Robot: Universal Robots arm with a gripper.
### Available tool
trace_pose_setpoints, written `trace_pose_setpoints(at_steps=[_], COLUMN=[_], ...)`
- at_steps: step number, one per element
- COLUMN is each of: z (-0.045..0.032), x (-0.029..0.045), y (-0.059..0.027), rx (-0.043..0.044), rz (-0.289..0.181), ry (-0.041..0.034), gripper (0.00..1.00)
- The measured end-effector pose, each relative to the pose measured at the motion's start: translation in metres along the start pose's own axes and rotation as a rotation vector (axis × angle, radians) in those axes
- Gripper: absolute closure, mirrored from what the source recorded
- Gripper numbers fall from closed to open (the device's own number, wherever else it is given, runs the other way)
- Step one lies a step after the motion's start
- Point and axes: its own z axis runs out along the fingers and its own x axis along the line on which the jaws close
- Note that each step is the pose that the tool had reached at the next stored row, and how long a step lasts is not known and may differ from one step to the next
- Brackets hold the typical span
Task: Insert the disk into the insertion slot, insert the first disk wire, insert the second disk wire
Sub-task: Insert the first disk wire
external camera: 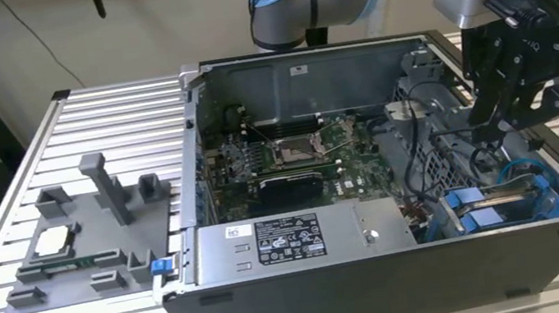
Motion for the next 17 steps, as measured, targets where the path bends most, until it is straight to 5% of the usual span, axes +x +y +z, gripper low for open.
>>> trace_pose_setpoints(at_steps=[9, 10, 17], z=[0.0044, 0.0045, 0.0050], x=[-0.0012, -0.0012, -0.0012], y=[0.0025, 0.0027, 0.0032], rx=[0.0167, 0.0174, 0.0187], rz=[-0.002, -0.002, -0.002], ry=[0.0005, 0.0006, -0.0013], gripper=[0.00, 1.00, 1.00])
